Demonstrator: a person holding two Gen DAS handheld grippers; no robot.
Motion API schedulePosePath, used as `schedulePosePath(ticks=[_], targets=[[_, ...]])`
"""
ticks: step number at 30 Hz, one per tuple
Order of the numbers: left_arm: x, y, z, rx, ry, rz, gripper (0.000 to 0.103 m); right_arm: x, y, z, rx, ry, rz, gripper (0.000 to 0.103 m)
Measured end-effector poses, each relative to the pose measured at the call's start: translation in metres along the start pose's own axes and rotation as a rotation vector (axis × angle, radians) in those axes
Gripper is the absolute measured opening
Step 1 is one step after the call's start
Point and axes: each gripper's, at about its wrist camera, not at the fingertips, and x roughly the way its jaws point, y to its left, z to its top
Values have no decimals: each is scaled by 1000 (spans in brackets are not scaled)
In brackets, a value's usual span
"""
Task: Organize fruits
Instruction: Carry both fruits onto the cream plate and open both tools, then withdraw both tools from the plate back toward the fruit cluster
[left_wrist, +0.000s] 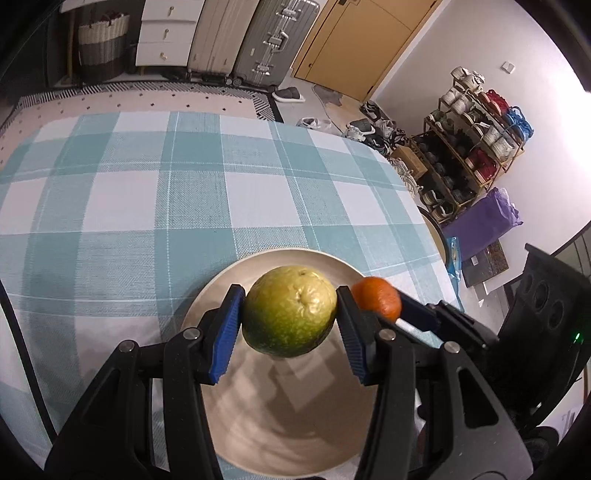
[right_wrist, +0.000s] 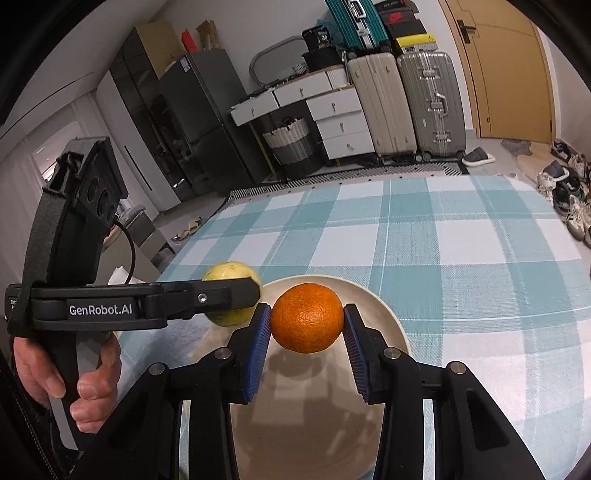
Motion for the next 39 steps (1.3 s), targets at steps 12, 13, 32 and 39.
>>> schedulePosePath(ticks=[12, 13, 32, 39], targets=[[37, 20, 6, -82, 42, -67, 47, 35, -5, -3, -1, 77, -16, 41], [38, 21, 6, -90, 45, -79, 47, 36, -5, -3, -2, 78, -19, 41], [-59, 9, -24, -119, -109, 91, 83, -59, 13, -17, -11, -113, -65, 96], [-95, -7, -61, -37, -150, 203, 87, -92, 28, -26, -34, -174, -80, 103]])
